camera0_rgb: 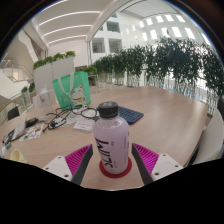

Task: Pour water

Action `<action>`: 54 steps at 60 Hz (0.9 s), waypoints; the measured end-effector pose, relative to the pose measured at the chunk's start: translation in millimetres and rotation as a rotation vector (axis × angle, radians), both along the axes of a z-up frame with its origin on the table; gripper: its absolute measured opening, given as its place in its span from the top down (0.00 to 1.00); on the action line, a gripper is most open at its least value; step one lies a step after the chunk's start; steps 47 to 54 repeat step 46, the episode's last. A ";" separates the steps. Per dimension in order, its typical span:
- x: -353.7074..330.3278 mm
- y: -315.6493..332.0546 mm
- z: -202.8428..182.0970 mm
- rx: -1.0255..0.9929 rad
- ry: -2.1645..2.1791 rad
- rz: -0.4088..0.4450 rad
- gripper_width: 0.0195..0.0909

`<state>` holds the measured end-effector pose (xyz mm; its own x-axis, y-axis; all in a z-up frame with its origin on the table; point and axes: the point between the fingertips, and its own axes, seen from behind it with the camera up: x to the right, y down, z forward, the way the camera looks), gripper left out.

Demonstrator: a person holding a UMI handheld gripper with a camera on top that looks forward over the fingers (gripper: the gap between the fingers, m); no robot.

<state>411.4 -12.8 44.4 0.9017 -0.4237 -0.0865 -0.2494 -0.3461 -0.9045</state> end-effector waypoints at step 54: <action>-280.6 -282.8 187.0 0.010 -0.061 0.030 0.09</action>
